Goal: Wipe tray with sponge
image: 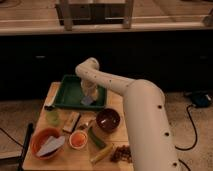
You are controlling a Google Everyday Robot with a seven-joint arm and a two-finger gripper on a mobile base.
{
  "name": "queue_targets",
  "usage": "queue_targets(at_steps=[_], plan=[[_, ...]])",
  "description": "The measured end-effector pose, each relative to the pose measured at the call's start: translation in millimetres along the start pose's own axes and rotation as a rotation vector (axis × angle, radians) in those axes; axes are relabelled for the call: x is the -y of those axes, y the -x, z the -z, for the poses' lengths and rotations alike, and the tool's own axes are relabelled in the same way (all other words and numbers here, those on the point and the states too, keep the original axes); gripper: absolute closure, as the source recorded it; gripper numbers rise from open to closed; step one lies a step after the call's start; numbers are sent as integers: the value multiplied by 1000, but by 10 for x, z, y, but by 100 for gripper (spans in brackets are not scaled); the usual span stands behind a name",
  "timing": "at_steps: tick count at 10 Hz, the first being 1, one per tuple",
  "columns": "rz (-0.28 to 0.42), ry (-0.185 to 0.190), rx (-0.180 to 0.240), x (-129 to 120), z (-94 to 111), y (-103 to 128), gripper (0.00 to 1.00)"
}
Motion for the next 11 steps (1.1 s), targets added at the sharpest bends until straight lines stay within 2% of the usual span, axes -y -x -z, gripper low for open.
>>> queue_targets(at_steps=[2, 4, 5, 6, 9, 11], plan=[[-27, 8, -2, -84, -16, -69, 99], [-66, 4, -24, -130, -8, -217, 99], [-76, -6, -28, -113, -2, -240, 99], [-94, -33, -47, -61, 5, -308, 99], [-118, -87, -69, 40, 15, -391, 99], [-107, -102, -71, 168, -3, -355, 99]])
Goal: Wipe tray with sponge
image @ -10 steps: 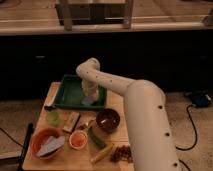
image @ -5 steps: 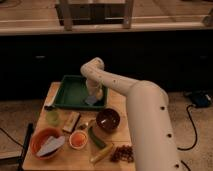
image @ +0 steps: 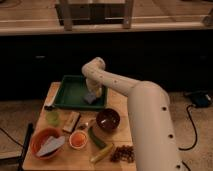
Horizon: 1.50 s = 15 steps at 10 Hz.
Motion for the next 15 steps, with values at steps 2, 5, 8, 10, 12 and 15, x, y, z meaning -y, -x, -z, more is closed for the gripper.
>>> queue_targets(at_steps=[2, 5, 8, 10, 12, 15], plan=[[70, -6, 16, 203, -49, 230, 99], [155, -2, 45, 182, -31, 441, 99], [167, 4, 52, -50, 68, 379, 99], [137, 11, 41, -202, 110, 214, 99], [100, 13, 16, -210, 127, 14, 99], [78, 8, -10, -68, 94, -126, 99]])
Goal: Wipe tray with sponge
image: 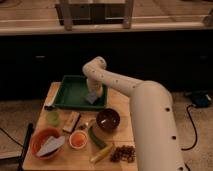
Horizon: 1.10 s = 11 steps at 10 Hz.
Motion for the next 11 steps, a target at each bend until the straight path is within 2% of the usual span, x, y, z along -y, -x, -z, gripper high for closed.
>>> queue_targets(at_steps=[2, 4, 6, 8, 9, 11], plan=[[12, -2, -2, 118, -24, 28, 99], [68, -7, 14, 292, -76, 235, 99], [105, -9, 29, 316, -96, 354, 99], [155, -9, 59, 206, -62, 591, 99], [160, -6, 61, 139, -50, 610, 99], [125, 1, 48, -93, -5, 463, 99]])
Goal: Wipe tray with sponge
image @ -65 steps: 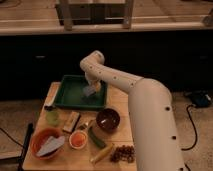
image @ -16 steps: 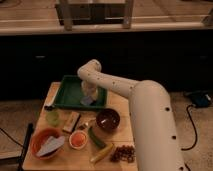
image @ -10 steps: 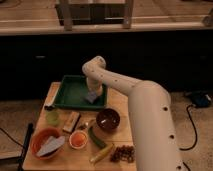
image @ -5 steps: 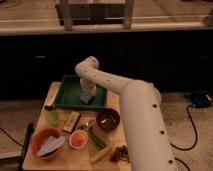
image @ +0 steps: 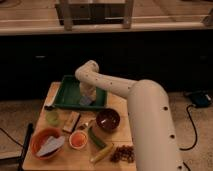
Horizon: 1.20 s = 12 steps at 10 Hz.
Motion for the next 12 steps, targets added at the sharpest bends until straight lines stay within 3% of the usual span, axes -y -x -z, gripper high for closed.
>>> queue_targets(at_steps=[2, 5, 9, 12], plan=[[-52, 2, -30, -154, 47, -258, 99], [-87, 1, -66, -5, 40, -535, 99], [-23, -9, -60, 375, -35, -352, 99], [36, -25, -25, 367, -23, -74, 99]])
